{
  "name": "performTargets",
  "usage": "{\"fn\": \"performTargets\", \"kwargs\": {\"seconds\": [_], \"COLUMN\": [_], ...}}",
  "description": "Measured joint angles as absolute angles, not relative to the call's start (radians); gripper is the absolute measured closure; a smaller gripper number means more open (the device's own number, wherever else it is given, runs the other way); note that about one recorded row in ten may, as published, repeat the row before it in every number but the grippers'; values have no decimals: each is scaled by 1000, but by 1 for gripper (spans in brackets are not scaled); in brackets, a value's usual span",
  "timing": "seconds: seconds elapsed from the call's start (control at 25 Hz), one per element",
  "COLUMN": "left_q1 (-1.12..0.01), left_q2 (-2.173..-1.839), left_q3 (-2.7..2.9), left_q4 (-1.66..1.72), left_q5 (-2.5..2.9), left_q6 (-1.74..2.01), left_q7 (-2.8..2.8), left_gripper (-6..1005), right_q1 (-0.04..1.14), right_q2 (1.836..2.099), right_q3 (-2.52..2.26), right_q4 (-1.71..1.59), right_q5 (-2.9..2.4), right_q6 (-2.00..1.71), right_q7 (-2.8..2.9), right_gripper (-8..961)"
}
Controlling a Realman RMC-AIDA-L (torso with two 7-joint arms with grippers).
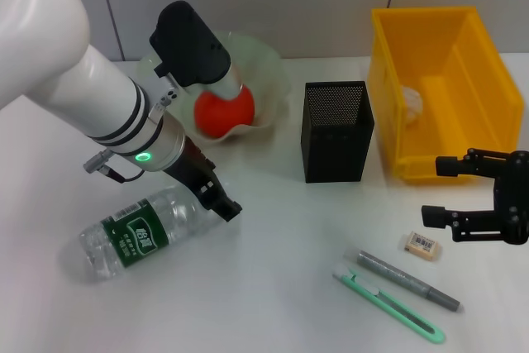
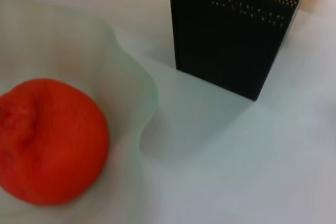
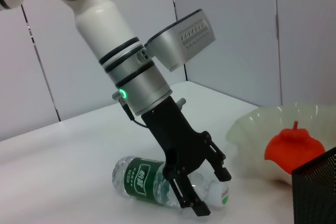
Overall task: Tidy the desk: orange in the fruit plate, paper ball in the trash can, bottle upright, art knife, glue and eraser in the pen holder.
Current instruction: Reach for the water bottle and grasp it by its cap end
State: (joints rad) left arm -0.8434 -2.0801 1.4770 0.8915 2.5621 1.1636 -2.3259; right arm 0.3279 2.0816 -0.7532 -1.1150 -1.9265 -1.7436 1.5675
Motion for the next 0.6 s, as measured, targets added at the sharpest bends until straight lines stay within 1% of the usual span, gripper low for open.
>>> {"fn": "performTargets", "kwargs": {"seconds": [0.6], "left_q1": [-857], "left_q2": [-2080], "left_q3": [1485], "left_q4": [854], "left_q5": [2590], "left_q6": [1151], "left_q7": [-2332], "left_gripper": [318], "right_q1": [341], "right_q2": [2080], "right_q3": [-744], "right_q4": [-1077], "right_q5": [-1929], "right_q6": [-1739], "right_q7": [1569], "right_gripper": [111]}}
